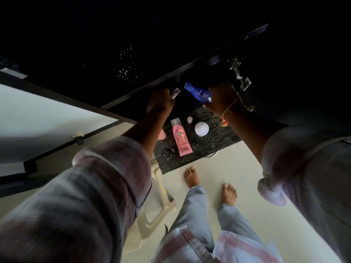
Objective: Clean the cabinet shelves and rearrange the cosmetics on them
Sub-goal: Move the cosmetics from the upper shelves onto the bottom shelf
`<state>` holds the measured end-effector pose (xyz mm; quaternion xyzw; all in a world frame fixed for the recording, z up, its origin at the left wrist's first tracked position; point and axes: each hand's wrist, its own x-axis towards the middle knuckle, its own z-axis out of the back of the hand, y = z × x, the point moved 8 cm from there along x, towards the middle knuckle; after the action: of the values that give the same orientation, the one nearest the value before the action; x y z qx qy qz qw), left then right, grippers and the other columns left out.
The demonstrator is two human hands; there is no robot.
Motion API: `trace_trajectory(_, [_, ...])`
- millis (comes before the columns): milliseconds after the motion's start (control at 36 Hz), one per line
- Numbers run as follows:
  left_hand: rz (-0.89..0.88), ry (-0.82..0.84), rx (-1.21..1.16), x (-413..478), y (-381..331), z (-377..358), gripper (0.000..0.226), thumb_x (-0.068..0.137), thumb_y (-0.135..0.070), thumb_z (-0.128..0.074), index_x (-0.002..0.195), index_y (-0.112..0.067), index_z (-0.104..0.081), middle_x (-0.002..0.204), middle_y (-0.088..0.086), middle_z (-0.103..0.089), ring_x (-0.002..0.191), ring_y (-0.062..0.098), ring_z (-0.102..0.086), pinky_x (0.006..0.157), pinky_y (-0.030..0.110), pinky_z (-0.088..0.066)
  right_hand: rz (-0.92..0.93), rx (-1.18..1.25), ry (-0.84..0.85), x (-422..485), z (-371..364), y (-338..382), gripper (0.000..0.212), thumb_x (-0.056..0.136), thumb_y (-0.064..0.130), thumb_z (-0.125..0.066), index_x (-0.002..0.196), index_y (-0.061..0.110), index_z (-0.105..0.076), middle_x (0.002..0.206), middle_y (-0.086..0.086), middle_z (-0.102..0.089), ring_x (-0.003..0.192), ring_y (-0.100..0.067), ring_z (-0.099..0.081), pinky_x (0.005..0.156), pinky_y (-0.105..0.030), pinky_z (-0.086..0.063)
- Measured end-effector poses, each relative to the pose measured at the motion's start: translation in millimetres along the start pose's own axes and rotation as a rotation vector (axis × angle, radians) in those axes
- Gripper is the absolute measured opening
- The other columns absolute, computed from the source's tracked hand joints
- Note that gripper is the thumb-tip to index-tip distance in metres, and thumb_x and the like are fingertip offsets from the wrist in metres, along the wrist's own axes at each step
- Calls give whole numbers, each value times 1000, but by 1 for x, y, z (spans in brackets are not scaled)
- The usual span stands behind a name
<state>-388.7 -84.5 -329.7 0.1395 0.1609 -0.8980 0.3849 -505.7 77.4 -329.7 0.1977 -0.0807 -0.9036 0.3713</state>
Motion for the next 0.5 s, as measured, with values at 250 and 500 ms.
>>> trace_trajectory(250, [51,-190,-397,-69,-9,33,18,88,-27,-66,95,-10,-69,90,7,-73,81,17,-70,73,34,-57,-83,199,-72,-47,12,-17,65,75,47,-75,122,6,-58,133,-15,-52,115,-33,-55,93,-40,-50])
trace_trajectory(500, [364,-525,-835,-219,47,37,16,82,-36,-72,88,-21,-71,79,-11,-73,76,1,-68,74,24,-53,-181,315,-5,-105,0,-36,49,75,42,-76,111,12,-61,103,-13,-67,90,-31,-64,73,-34,-52])
